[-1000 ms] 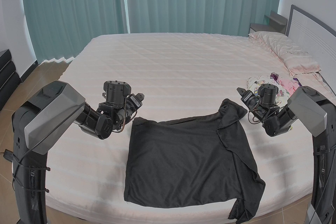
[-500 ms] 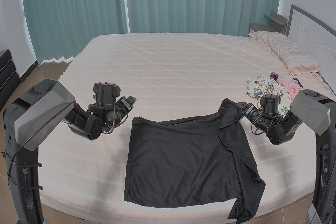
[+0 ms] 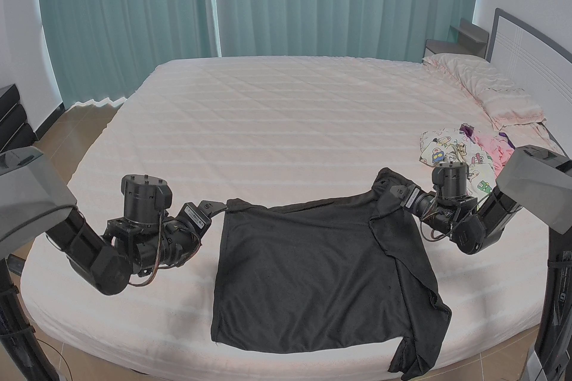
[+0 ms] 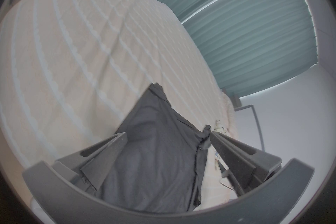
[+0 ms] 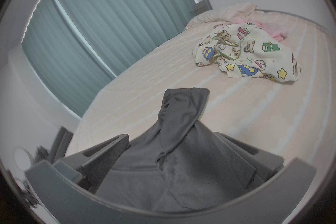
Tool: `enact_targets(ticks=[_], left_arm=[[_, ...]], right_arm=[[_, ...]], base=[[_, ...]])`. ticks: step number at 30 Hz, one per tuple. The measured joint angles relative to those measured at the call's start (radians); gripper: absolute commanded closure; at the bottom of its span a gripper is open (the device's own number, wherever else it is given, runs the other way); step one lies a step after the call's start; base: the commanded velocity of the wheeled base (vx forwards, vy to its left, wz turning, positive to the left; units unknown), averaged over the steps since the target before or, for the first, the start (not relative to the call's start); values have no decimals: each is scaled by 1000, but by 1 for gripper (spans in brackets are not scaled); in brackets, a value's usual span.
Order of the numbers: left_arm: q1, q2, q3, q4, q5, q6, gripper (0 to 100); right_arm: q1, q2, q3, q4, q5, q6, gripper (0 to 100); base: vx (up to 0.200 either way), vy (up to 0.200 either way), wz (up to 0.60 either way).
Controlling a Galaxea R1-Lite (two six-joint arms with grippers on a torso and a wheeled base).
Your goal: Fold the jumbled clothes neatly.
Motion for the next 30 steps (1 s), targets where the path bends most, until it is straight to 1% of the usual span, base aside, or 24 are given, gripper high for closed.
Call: enact_targets(ticks=[5,6,8,12,15,18,30], left_arm=[[-37,-28,127,-136,-26,-51,0],[-40,-28,137,-144,-30,-54,0],[-49,-26,166,-164,-41,-63,0],[-58,-16,202,-176,-65,-95,0],[-65,-9,215,-183,-126,-130,0],[-66,-4,227,-207,-166,-146,0],[-66,7,246,-217,-174,-150,0]], right_arm=[[102,7,9,89,-90,-134,0],[110,11,9,96,-100,-149,0],[130,26,8,107,-141,-194,0],[146,61,1,105,-213,-280,0],[147,82,-10,104,-230,-306,0],[147,96,-16,107,-235,-317,0],[146,141,-29,112,-235,-354,0]], base=[[0,0,0],[0,0,0],[0,0,0],[0,0,0],[0,0,0],[0,0,0],[0,0,0]])
